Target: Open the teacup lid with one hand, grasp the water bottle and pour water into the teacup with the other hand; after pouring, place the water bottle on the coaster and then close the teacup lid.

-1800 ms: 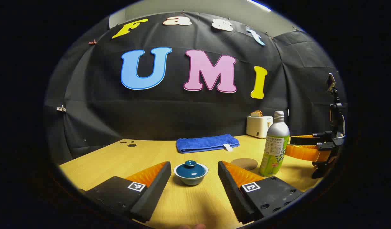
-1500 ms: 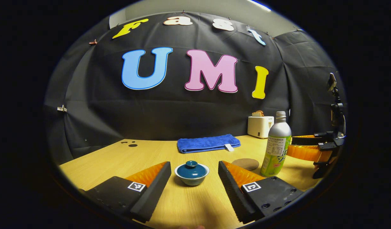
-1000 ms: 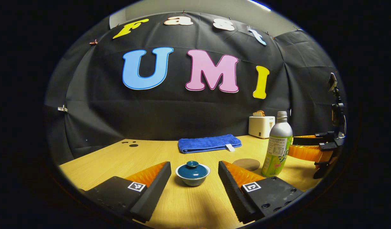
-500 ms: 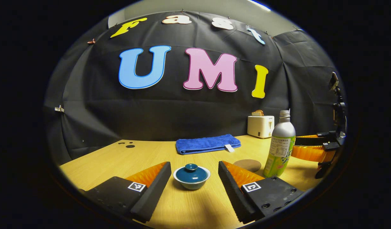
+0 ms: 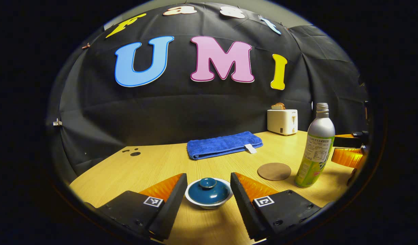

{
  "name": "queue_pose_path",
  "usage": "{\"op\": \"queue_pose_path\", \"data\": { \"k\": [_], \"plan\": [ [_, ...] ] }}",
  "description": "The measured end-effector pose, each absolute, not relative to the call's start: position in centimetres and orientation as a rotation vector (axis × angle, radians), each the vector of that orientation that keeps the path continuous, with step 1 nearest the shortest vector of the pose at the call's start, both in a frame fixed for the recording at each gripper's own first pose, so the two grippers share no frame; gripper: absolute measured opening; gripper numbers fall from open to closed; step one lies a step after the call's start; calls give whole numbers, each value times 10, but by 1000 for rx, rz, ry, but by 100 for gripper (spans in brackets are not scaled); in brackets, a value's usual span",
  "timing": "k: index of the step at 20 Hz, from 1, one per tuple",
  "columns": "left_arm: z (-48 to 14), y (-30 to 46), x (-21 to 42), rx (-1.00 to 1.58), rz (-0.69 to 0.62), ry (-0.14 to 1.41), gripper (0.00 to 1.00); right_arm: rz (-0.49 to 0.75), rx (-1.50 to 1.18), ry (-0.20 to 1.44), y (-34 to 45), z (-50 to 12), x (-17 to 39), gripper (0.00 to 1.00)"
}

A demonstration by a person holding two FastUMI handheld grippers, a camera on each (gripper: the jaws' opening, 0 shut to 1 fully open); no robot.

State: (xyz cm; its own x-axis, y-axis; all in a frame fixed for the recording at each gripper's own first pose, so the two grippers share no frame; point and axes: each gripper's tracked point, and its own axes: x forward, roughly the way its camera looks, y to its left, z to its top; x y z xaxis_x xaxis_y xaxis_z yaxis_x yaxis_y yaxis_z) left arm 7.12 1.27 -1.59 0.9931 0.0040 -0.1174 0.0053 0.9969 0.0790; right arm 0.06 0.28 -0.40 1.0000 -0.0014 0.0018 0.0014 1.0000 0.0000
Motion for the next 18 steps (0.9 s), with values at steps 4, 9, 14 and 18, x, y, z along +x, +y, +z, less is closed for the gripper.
{"op": "queue_pose_path", "data": {
  "k": [4, 9, 14, 18],
  "plan": [
    [-19, 15, 80, 81, -1, 130, 70, -2, 0, -2, 3, -4, 0, 98],
    [-24, 12, 85, 83, -16, 168, 54, -3, 0, -2, 3, -4, 1, 98],
    [-30, 9, 88, 114, -20, 202, 42, -3, 0, -2, 3, -4, 2, 98],
    [-28, 10, 88, 101, -26, 189, 35, -3, 0, -2, 3, -4, 2, 98]
  ]
}}
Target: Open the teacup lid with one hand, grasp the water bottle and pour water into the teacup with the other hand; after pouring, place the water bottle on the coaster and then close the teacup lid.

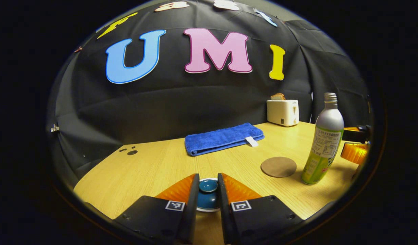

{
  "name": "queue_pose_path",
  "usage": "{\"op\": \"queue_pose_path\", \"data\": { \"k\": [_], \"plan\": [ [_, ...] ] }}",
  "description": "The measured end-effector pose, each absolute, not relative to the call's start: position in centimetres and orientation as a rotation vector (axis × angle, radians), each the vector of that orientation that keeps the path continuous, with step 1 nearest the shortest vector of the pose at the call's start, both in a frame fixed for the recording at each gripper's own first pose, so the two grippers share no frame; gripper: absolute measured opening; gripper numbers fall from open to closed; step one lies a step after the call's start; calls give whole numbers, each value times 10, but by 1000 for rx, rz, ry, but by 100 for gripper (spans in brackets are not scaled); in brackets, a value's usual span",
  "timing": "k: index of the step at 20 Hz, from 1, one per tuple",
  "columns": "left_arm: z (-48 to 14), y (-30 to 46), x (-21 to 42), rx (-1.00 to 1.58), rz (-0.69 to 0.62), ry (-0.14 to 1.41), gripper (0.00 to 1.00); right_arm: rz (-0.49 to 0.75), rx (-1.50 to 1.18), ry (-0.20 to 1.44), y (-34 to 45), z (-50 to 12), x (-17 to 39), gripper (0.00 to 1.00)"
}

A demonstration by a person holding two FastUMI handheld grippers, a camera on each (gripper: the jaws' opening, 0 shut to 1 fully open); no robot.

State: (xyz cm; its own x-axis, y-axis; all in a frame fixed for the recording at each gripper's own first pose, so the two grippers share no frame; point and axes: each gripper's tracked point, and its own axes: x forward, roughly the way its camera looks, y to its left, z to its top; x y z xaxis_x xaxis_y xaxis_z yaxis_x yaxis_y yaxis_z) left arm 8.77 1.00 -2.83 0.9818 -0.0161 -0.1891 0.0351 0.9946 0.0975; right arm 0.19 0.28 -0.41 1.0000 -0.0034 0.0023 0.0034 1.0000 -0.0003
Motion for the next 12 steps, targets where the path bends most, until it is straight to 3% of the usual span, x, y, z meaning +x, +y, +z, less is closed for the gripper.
{"op": "queue_pose_path", "data": {
  "k": [12],
  "plan": [
    [-2, 28, 56, -32, 10, 29, 31, -16, 0, -3, 3, -4, 10, 98]
  ]
}}
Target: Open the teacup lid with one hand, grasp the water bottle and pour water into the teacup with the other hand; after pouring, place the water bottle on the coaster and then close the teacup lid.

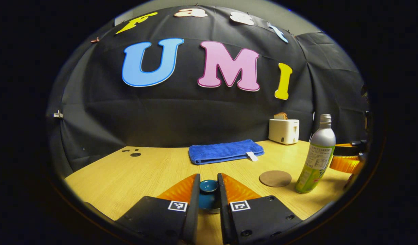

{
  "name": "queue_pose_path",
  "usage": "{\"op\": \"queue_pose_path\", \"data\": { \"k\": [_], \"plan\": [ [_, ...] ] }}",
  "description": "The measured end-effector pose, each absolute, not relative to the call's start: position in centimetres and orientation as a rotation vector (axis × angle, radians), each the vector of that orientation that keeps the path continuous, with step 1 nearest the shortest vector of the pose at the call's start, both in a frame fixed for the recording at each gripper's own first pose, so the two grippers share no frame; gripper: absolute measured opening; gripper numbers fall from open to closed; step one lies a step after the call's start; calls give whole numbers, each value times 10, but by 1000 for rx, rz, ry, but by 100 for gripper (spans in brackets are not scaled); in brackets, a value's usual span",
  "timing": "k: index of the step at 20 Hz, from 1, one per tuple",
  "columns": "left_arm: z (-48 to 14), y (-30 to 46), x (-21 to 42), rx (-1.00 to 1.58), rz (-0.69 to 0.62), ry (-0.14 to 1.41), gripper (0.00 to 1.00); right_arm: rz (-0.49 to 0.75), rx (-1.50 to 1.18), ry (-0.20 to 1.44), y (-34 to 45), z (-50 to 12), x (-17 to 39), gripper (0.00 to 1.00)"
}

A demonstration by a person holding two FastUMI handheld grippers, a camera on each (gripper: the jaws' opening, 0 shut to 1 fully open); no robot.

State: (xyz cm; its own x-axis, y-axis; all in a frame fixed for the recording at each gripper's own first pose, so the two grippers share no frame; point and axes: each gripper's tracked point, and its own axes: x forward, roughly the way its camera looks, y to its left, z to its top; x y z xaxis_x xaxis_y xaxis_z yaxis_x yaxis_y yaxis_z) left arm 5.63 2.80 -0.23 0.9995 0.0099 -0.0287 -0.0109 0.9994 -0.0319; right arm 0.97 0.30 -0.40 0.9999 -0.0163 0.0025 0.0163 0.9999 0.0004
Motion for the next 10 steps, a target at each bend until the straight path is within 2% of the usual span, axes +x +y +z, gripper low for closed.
{"op": "queue_pose_path", "data": {
  "k": [5, 10],
  "plan": [
    [18, 37, 20, -92, 64, -62, 31, 3, 0, 5, 16, -5, 30, 98],
    [27, 53, 1, -64, 101, -93, 31, -42, -1, 4, 12, -6, 39, 98]
  ]
}}
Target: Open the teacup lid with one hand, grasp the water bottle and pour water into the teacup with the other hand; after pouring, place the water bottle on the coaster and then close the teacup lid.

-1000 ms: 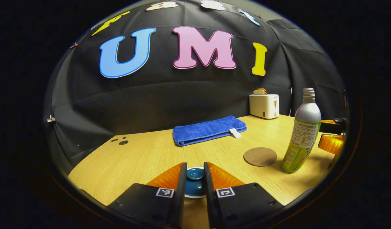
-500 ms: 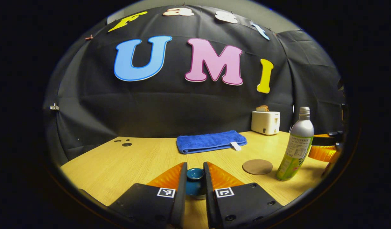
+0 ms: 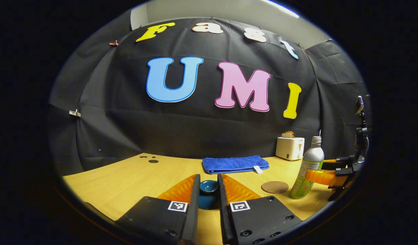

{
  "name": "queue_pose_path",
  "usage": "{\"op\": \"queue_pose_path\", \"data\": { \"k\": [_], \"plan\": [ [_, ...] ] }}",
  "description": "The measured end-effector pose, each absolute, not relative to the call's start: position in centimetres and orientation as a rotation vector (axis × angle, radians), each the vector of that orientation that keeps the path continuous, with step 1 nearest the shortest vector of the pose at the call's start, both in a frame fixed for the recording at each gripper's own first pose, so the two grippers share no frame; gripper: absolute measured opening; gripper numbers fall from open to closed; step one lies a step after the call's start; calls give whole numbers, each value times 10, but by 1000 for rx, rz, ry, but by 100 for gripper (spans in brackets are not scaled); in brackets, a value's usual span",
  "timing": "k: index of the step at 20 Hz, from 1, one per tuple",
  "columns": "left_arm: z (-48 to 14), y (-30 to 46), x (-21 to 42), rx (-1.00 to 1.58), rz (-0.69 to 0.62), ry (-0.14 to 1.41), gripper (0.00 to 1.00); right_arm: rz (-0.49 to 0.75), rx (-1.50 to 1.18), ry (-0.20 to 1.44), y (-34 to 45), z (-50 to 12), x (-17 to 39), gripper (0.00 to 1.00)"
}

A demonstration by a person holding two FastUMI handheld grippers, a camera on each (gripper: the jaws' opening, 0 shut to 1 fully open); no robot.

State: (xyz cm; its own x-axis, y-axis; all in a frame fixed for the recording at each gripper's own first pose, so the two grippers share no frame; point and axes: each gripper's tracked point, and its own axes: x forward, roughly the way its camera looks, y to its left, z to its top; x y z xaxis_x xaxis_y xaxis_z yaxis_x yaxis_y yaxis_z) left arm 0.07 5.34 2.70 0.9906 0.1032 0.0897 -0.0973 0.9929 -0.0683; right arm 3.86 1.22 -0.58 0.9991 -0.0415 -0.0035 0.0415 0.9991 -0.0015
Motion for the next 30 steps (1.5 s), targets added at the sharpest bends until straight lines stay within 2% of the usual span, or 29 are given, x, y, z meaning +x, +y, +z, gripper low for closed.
{"op": "queue_pose_path", "data": {
  "k": [4, 6, 12, 15, 16, 17, 19, 28, 29, 30],
  "plan": [
    [29, 63, -4, -88, 91, -90, 31, -45, -1, 7, 13, -7, 41, 98],
    [30, 67, -7, -96, 90, -89, 31, -46, 0, 7, 13, -6, 41, 81],
    [36, 85, -15, -126, 99, -104, 31, -74, -94, -4, 16, 6, 47, 76],
    [40, 96, -20, -140, 105, -108, 31, -111, -294, -50, 21, 41, 53, 76],
    [40, 101, -21, -137, 110, -111, 31, -133, -392, -55, 21, 54, 59, 80],
    [43, 104, -24, -134, 117, -116, 31, -143, -496, -58, 23, 64, 65, 76],
    [48, 109, -27, -136, 123, -128, 31, -142, -697, -77, 32, 77, 74, 76],
    [48, 133, -36, -181, 141, -144, 31, -35, -1288, -28, 82, 47, 104, 76],
    [48, 134, -36, -185, 141, -141, 31, -25, -1350, -30, 86, 45, 107, 72],
    [47, 134, -36, -188, 139, -139, 31, -15, -1405, -31, 92, 41, 111, 76]
  ]
}}
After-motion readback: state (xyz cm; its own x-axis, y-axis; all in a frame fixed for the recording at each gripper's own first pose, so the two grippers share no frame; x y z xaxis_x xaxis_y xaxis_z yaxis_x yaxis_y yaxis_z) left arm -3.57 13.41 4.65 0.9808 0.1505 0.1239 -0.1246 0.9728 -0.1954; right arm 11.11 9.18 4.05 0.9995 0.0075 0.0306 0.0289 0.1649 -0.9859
